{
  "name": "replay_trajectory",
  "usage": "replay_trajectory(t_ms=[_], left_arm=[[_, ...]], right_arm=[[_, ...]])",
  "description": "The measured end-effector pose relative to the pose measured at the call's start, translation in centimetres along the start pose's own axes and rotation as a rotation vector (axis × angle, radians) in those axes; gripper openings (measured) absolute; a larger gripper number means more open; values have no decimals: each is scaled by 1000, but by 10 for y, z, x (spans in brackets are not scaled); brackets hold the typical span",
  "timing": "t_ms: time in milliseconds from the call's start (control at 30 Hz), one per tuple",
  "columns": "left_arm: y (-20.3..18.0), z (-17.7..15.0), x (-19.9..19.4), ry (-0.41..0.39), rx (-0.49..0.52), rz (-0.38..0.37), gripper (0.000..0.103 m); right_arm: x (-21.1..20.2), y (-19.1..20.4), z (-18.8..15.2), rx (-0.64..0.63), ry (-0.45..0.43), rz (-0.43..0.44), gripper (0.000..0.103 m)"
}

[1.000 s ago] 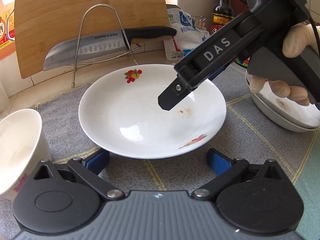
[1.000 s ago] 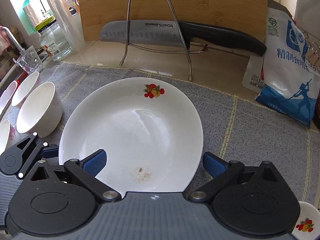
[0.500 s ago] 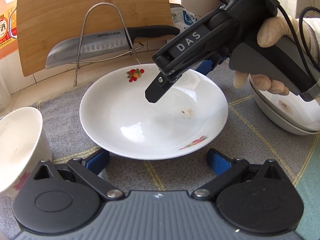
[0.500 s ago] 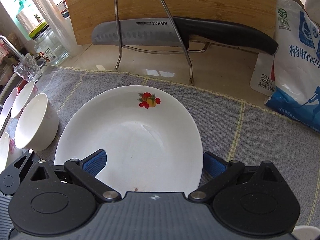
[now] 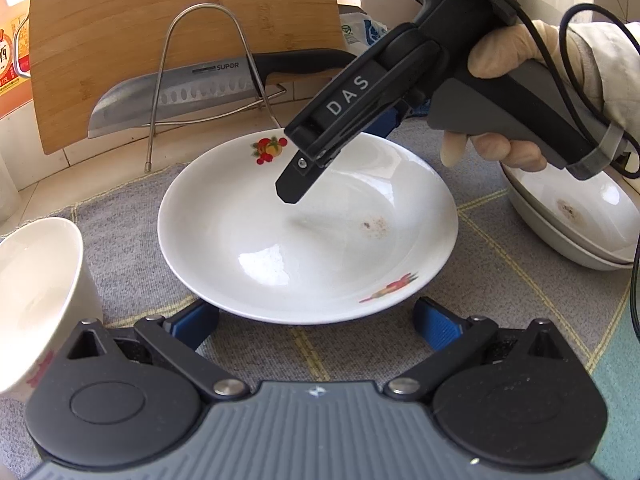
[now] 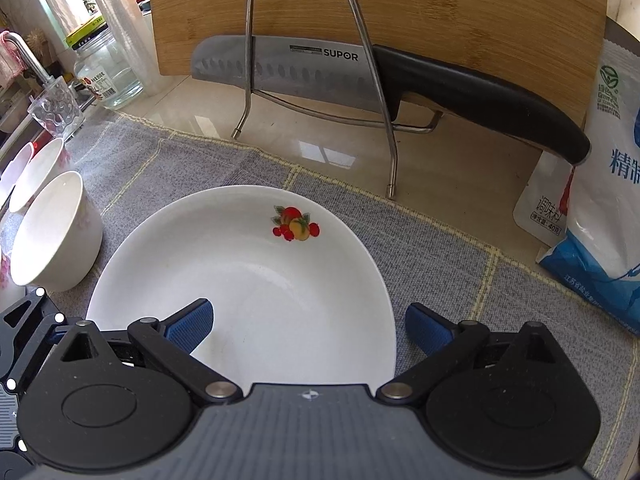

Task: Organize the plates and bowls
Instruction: 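Close the right tool on the plate's rim and lift it, then carry the held plate with the right tool toward the plate stack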

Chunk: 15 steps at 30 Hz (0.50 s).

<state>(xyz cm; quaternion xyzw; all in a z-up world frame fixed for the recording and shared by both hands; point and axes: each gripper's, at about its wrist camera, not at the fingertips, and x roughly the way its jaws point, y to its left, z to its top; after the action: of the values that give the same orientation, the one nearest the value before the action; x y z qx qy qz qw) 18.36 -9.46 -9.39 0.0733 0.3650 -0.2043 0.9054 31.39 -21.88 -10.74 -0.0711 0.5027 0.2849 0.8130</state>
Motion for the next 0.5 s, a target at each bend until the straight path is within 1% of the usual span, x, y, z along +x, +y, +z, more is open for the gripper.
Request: replay_trajectory(t_ms=[133,300,500], left_arm=[[0,0,0,-3,6,-3,103],[-1,0,-1,-8,7,-1,103],[2,-2,-2,-24,-3,19,102]], right_arm=[[1,-1,4,-6,14,9,103],[1,-8,11,-5,38,88,103],[2,-9,20,-44,75,172,103]])
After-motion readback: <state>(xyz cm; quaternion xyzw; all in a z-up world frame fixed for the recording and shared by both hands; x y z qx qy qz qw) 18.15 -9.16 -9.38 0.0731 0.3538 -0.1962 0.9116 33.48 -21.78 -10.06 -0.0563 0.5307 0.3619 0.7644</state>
